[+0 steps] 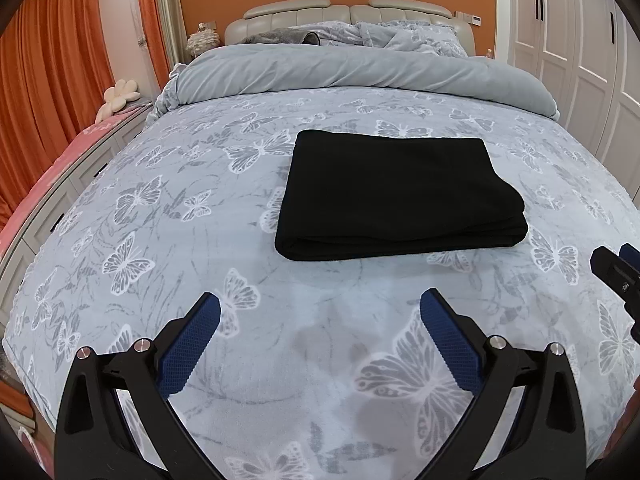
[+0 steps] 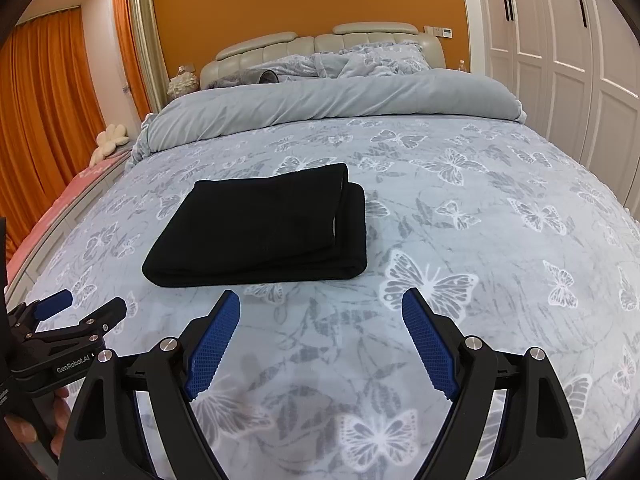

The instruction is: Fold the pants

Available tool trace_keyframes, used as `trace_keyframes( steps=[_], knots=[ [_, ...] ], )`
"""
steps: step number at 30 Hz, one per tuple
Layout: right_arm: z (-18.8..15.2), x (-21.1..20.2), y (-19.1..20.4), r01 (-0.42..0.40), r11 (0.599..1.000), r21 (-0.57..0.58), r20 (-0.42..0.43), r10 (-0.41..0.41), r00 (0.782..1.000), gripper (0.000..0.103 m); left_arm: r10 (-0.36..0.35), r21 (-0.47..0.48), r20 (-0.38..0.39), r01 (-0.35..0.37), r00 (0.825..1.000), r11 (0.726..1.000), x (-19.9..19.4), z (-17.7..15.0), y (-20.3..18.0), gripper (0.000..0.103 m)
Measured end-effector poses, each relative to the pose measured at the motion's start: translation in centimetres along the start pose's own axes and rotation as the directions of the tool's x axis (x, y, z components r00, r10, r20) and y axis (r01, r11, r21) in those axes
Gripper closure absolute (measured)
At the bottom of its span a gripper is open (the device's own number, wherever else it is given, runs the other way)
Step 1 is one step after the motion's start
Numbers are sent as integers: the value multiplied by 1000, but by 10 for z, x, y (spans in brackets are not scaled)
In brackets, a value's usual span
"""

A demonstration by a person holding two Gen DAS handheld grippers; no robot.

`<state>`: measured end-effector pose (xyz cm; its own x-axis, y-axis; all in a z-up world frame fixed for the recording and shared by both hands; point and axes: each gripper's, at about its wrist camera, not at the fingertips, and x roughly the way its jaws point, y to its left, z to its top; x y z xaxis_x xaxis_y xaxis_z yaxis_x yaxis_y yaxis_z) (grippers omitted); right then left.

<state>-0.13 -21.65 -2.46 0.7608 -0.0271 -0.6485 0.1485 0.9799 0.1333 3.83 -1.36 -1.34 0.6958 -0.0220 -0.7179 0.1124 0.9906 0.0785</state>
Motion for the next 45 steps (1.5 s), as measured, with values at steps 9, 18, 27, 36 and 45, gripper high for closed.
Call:
trace_keyframes(
  steps=[9, 18, 27, 36, 45],
  knots=[
    [-1, -1, 1, 2, 1000, 1, 0, -2, 1000, 22, -2, 0, -2, 2, 1000, 1000, 0, 0, 0, 5],
    [-1, -1, 1, 1, 1000, 0, 0, -1, 1000, 22, -1, -2, -4, 1, 1000, 1000, 1, 0, 3, 5],
    [-1, -1, 2, 2, 1000, 1, -1, -2, 1000, 22, 13, 10, -6, -13, 1000, 1000, 2, -1, 4, 5],
    [-1, -1, 1, 0, 1000, -1, -2, 0, 1000, 22, 17, 20, 6, -17, 1000, 1000, -1, -2, 1, 5],
    [-1, -1, 2, 2, 1000, -1, -1, -2, 1000, 22, 20, 21, 7, -20, 1000, 1000, -2, -1, -1, 5]
  ],
)
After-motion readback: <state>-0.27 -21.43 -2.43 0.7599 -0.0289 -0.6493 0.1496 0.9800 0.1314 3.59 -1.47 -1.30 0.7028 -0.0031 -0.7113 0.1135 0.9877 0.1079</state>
